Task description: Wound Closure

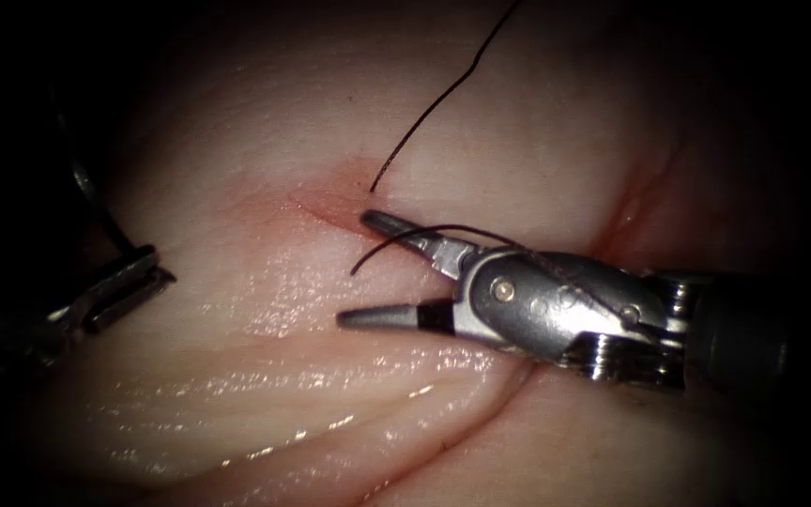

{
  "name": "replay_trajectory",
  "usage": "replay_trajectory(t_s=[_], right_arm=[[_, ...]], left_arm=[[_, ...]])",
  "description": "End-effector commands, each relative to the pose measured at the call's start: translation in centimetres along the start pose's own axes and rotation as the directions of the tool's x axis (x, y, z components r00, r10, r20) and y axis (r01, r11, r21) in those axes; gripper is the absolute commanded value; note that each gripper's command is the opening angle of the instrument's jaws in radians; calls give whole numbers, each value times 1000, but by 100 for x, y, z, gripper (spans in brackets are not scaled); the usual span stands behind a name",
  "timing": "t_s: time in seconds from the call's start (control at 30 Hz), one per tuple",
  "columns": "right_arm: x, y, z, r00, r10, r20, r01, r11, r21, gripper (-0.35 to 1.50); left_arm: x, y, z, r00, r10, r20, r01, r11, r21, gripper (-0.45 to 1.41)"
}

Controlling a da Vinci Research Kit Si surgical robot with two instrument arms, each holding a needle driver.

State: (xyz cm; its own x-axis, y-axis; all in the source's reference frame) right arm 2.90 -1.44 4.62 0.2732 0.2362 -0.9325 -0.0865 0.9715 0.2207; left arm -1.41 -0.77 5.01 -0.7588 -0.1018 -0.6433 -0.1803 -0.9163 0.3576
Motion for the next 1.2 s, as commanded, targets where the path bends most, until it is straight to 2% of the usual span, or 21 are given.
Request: replay_trajectory(t_s=[0.03,0.3,0.33,0.37,0.4,0.43,0.67,0.8,0.9,1.2], right_arm=[[5,2,8,1000,-8,-6,8,1000,2,83],[24,2,9,999,-29,-18,29,1000,1,79],[24,1,9,999,-30,-18,30,1000,1,67],[23,1,9,999,-31,-18,31,1000,2,47],[21,-1,9,999,-39,-18,39,999,2,-3],[19,-2,9,999,-48,-18,48,999,2,-35],[3,4,-1,998,-60,-6,60,998,-5,-35],[3,2,-10,998,-61,-4,61,998,-3,-35],[10,-13,-19,997,-74,-17,75,997,18,-35],[52,-90,-72,987,-142,-69,149,983,112,-35]], left_arm=[[1,3,7,1000,0,-1,0,1000,1,-45],[0,4,7,1000,-5,-1,5,1000,1,-45],[0,4,7,1000,-5,-1,5,1000,1,-45],[0,4,7,1000,-5,-1,5,1000,1,-45],[0,4,7,1000,-5,-1,5,1000,1,-45],[0,4,7,1000,-5,-1,5,1000,1,-45],[1,4,7,1000,-5,-1,5,1000,1,-45],[0,4,7,1000,-5,-1,5,1000,1,-45],[0,4,7,1000,-5,-1,5,1000,1,-45],[1,4,8,1000,-6,0,6,1000,2,-45]])
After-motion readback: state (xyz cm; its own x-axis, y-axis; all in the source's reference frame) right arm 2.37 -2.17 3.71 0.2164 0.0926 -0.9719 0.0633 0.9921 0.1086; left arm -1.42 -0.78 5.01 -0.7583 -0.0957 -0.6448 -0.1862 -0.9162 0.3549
